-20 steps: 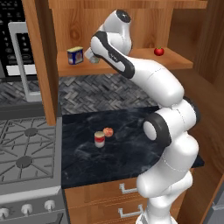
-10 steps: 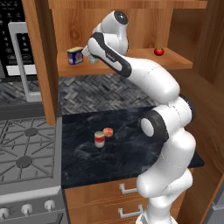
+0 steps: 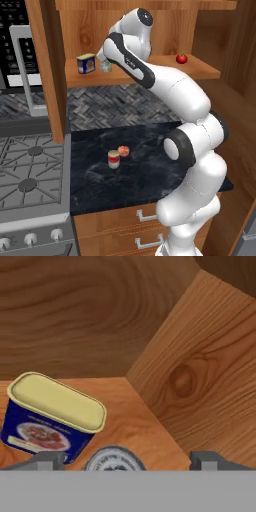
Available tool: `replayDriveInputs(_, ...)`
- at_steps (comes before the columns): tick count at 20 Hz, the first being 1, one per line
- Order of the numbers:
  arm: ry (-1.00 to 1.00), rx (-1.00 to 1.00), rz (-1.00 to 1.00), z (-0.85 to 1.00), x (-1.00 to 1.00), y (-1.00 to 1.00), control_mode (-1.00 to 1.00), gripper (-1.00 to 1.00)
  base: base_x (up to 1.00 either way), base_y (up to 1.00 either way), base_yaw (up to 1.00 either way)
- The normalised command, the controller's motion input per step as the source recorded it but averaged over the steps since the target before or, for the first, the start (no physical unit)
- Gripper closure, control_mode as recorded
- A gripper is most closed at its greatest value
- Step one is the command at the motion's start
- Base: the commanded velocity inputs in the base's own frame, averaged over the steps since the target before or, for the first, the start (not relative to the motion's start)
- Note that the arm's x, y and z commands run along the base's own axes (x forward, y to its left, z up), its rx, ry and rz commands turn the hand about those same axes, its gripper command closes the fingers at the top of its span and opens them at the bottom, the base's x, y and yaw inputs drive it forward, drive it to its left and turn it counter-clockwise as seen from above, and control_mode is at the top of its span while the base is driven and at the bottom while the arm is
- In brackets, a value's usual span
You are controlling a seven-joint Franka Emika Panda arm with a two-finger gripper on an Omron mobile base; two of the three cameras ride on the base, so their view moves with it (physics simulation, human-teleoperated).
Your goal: Pick the cans from the counter and place them in their designated side in the cabinet.
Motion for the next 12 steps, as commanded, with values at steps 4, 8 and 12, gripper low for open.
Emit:
replayDriveInputs(4, -0.29, 0.00, 0.08, -0.05, -0.35, -0.01, -1.00, -1.00, 0.00, 0.00, 0.00)
replayDriveInputs(8, -0.30, 0.00, 0.08, -0.07, -0.51, 0.00, -1.00, -1.00, 0.00, 0.00, 0.00)
replayDriveInputs(12, -0.26, 0.00, 0.07, -0.02, -0.61, -0.06, -1.00, -1.00, 0.00, 0.00, 0.00)
